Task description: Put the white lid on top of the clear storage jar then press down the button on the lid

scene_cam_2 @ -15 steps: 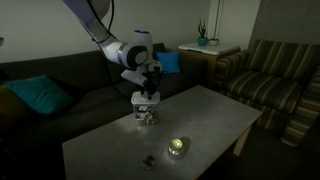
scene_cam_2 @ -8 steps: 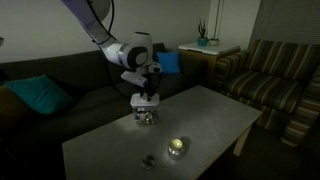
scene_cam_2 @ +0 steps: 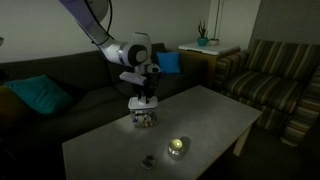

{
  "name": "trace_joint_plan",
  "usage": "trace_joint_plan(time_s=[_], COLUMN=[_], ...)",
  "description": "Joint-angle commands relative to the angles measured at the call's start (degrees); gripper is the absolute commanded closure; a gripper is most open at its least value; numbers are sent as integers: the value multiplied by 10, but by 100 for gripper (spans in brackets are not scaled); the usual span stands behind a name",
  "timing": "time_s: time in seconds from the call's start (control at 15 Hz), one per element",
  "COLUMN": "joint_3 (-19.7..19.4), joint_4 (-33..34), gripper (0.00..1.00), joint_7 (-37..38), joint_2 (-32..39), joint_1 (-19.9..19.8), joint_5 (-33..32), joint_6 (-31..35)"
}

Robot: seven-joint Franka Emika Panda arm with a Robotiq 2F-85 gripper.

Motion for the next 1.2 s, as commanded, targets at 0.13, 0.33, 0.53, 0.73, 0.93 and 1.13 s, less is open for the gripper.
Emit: trace_joint_plan(time_s=[0.13,0.33,0.53,0.73,0.93,1.13], joint_3=[-7,-6,-4,-4,-5,-7], joint_4=[26,15,-5,-12,-19,-32], gripper=[71,71,71,71,71,71], joint_7=[-7,-7,-7,-7,-6,-6], joint_2=[27,21,11,8,1,-10], joint_1=[8,8,4,3,3,3], joint_5=[-9,-11,-12,-12,-13,-15], joint_6=[-38,-31,-17,-12,-5,7])
